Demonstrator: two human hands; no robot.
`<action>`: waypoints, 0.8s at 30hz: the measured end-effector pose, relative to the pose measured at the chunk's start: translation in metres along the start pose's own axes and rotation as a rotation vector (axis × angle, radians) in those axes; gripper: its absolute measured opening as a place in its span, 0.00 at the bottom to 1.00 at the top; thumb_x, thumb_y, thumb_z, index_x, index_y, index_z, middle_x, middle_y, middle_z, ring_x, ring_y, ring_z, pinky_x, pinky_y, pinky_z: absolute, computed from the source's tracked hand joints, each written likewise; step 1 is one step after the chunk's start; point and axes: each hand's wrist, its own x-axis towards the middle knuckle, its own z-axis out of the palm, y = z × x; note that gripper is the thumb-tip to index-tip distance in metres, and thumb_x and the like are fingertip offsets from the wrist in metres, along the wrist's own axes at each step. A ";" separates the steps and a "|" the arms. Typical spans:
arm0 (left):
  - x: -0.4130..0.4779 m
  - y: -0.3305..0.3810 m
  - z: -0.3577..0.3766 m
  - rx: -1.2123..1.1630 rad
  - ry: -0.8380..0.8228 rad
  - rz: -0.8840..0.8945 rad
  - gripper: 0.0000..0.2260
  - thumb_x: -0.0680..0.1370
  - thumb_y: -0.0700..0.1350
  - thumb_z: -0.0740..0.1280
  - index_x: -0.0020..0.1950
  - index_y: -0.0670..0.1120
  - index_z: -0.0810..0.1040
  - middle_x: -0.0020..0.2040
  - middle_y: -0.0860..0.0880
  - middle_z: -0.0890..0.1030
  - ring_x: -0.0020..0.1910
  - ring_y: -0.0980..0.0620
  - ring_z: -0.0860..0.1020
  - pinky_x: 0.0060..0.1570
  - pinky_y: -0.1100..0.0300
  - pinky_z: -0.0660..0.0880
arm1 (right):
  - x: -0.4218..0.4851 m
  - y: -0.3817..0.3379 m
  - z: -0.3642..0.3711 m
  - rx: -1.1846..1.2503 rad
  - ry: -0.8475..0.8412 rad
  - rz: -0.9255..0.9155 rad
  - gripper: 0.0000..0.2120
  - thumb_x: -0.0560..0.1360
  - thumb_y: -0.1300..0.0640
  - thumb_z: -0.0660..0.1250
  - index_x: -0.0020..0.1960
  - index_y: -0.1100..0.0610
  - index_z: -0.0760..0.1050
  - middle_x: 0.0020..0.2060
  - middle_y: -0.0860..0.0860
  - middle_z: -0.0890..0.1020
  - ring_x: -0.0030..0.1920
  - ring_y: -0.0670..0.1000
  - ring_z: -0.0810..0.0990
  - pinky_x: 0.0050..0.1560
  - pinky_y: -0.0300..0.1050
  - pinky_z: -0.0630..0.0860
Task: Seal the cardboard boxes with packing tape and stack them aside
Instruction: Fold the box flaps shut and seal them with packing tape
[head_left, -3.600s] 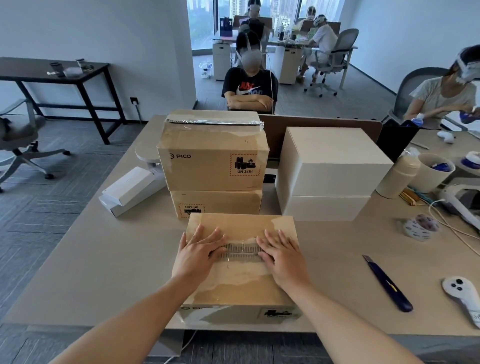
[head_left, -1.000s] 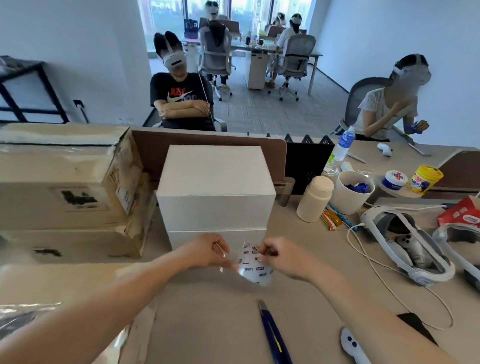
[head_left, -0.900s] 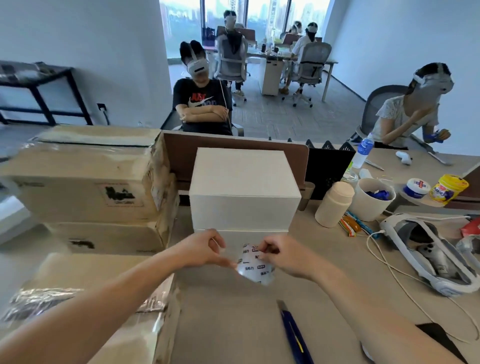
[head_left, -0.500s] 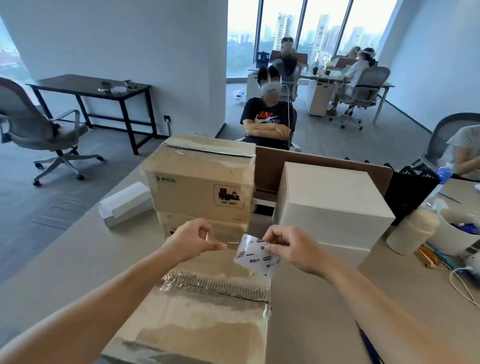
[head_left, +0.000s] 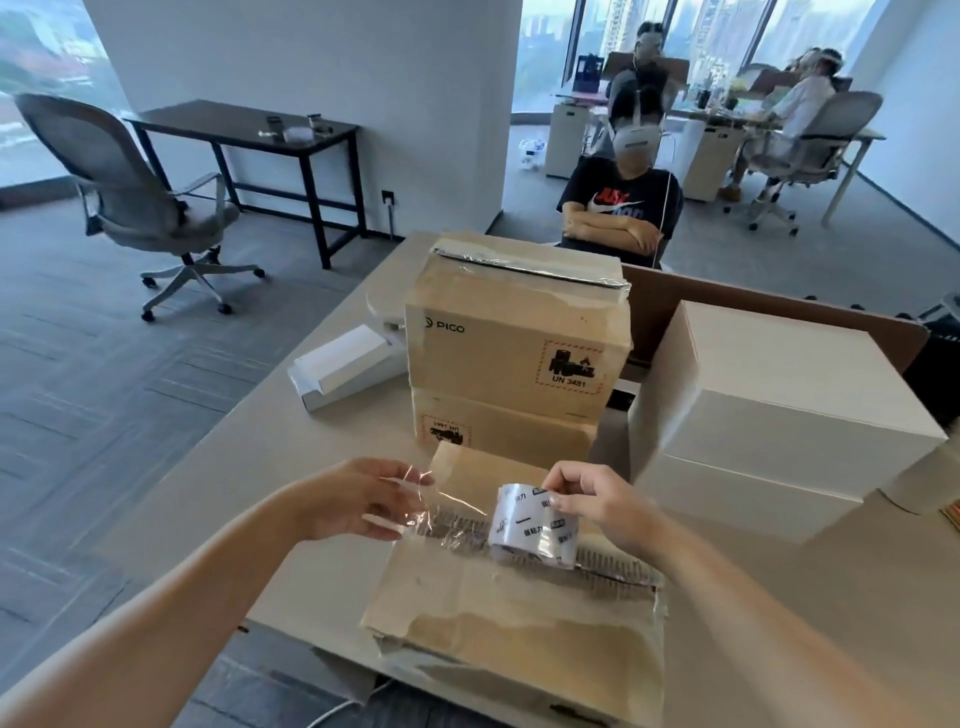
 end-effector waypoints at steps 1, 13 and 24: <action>0.000 -0.006 -0.006 -0.044 -0.041 -0.028 0.18 0.73 0.35 0.73 0.62 0.44 0.81 0.54 0.41 0.83 0.49 0.45 0.82 0.53 0.48 0.78 | 0.001 0.001 0.002 0.015 0.000 0.006 0.07 0.73 0.54 0.65 0.43 0.59 0.76 0.38 0.50 0.80 0.42 0.48 0.77 0.47 0.45 0.71; 0.014 -0.038 -0.038 -0.264 -0.262 -0.092 0.17 0.80 0.32 0.58 0.67 0.39 0.77 0.68 0.38 0.76 0.57 0.42 0.81 0.58 0.47 0.78 | 0.009 0.017 0.023 0.012 0.066 0.040 0.05 0.76 0.52 0.62 0.44 0.50 0.76 0.38 0.45 0.79 0.41 0.46 0.75 0.46 0.45 0.70; 0.011 -0.038 -0.038 -0.412 -0.228 -0.001 0.21 0.81 0.35 0.54 0.73 0.45 0.70 0.68 0.36 0.75 0.50 0.41 0.83 0.52 0.48 0.81 | 0.014 0.010 0.057 -0.236 0.211 -0.069 0.13 0.84 0.55 0.52 0.61 0.39 0.69 0.56 0.41 0.79 0.48 0.43 0.78 0.48 0.37 0.73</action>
